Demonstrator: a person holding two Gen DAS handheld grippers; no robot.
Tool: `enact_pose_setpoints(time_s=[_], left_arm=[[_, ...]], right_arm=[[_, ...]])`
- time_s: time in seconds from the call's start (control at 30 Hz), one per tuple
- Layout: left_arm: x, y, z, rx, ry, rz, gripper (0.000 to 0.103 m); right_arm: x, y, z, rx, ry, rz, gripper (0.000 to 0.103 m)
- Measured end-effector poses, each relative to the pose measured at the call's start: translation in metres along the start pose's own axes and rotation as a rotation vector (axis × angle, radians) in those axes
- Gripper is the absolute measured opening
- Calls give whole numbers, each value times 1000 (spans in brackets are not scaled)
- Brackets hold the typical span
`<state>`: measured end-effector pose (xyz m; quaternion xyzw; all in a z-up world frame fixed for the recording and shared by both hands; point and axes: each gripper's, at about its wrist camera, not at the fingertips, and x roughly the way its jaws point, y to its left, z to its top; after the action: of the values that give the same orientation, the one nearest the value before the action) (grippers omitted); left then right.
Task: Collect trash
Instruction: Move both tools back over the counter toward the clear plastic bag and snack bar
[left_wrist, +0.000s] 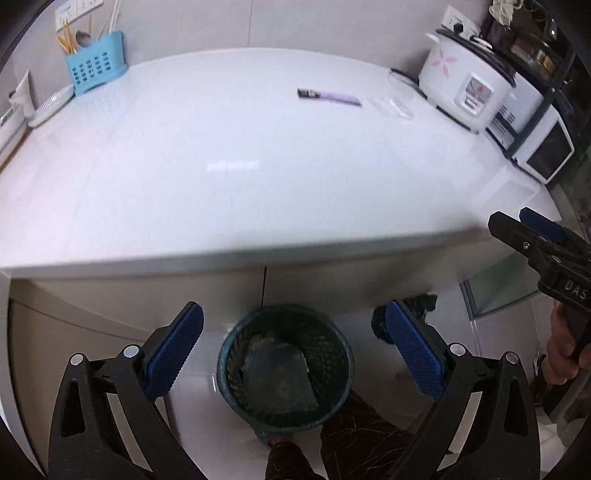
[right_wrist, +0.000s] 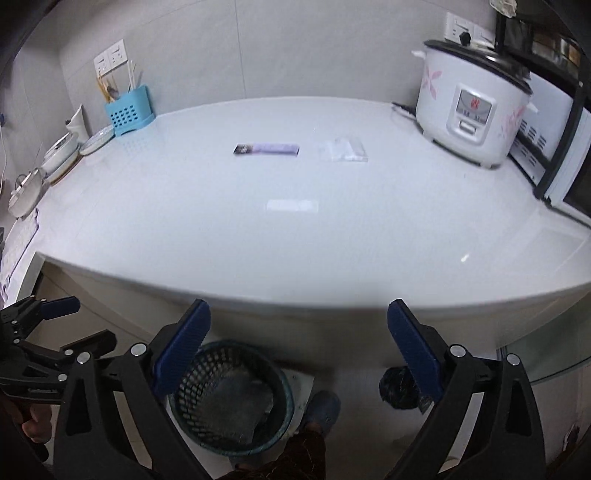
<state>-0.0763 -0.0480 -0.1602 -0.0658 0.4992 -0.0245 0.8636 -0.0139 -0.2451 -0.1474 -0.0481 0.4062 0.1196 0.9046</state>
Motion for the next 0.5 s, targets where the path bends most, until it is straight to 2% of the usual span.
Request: enact_pose_setpoints(time_s=[0.27,0.5], left_arm=[[3,-4,66,-19,-31,43,97],[23,-11,119,-48,-39,73,97]], right_arm=[[26,-19,64,-35,-15,-2,93],[62,-46,117,-23,17,-9,93]])
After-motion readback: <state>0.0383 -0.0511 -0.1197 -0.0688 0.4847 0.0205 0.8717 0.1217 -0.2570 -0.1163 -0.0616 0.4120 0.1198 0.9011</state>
